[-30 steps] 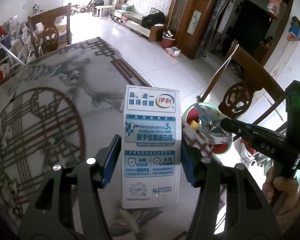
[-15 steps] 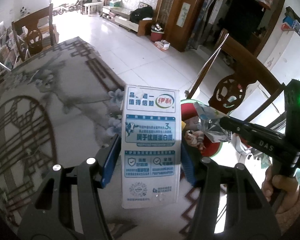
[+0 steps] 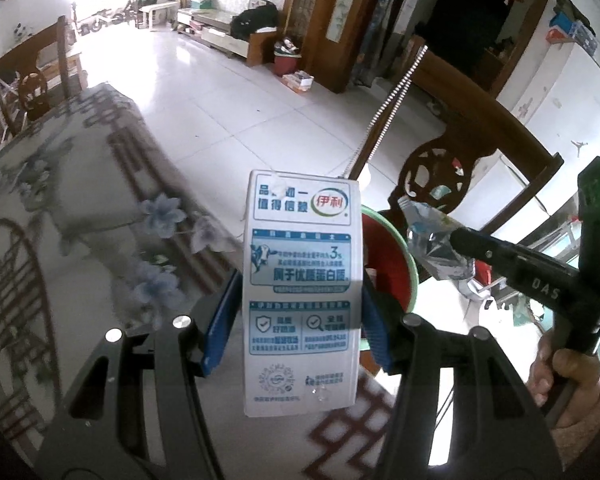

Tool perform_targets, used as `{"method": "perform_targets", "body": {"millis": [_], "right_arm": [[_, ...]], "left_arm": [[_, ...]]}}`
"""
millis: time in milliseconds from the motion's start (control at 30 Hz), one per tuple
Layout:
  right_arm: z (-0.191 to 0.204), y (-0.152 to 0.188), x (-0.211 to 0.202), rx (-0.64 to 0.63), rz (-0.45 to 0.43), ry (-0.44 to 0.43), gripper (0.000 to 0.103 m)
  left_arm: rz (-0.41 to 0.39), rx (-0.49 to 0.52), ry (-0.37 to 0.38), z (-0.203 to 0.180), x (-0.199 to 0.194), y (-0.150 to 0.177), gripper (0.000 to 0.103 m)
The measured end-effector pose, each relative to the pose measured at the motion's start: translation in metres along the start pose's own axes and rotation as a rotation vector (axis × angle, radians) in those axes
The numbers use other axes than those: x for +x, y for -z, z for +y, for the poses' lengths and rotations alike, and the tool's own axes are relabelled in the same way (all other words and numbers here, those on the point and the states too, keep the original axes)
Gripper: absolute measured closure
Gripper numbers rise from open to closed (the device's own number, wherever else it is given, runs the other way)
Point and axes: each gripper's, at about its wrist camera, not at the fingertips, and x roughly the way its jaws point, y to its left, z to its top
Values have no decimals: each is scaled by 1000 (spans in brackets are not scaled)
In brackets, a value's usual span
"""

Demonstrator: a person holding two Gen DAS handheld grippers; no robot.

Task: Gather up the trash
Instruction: 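Carry the snack wrapper and milk carton over the red bucket with both grippers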

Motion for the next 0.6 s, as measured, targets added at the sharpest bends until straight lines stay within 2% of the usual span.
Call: {"method": "perform_targets", "body": {"millis": [333, 600], "right_arm": [[-44, -1, -7, 67, -6, 28, 80], [-67, -1, -3, 105, 7, 44, 80]], "left_arm": [[48, 51, 18, -35, 36, -11, 49], [116, 40, 34, -45, 76, -14, 49]]}}
